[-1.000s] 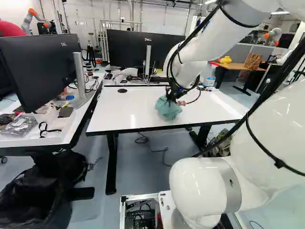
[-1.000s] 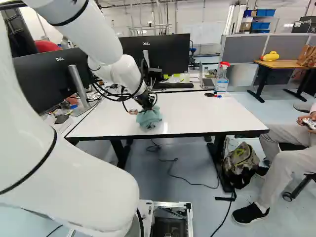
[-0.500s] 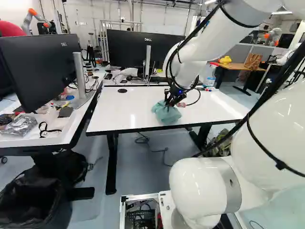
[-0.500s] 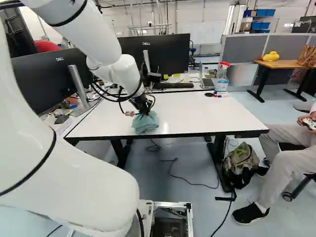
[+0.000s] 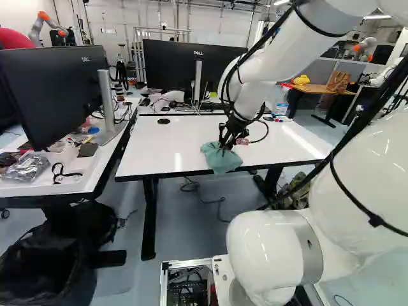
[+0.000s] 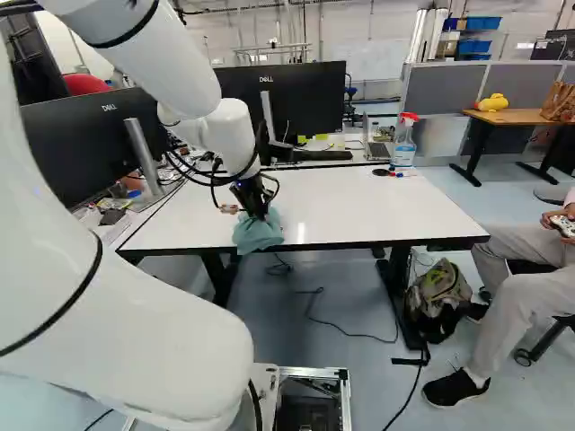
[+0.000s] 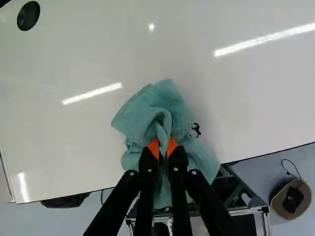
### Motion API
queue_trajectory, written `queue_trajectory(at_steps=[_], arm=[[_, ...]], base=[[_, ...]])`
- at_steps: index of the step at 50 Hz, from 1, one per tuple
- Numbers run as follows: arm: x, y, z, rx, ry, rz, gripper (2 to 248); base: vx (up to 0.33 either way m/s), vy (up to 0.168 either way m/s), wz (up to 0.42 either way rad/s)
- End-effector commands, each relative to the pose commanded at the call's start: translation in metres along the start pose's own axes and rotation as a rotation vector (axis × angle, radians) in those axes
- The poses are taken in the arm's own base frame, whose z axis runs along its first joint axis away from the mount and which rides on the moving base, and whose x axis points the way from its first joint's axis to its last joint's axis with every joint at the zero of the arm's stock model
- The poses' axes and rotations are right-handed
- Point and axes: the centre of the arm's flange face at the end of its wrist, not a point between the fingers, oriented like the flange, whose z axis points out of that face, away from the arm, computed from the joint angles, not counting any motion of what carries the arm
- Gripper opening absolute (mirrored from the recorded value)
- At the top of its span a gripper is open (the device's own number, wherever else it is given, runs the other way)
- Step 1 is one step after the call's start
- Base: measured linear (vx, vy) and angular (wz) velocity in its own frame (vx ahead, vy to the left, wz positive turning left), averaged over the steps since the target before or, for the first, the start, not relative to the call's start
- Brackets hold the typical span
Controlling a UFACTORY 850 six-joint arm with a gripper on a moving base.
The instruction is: Clean the table with the green towel
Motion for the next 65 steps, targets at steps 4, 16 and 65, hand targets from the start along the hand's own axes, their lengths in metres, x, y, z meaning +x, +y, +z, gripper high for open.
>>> queue_trajectory(at_steps=[4,16,65], arm=[[-0.002,0.000,0.000,0.003,-0.024,0.005,38],[-0.003,0.000,0.000,0.003,-0.031,0.006,38],[0.003,0.003,0.025,-0.010,-0.091,0.017,38]], base=[[0.000,0.000,0.000],[0.000,0.000,0.000],[0.000,0.000,0.000]])
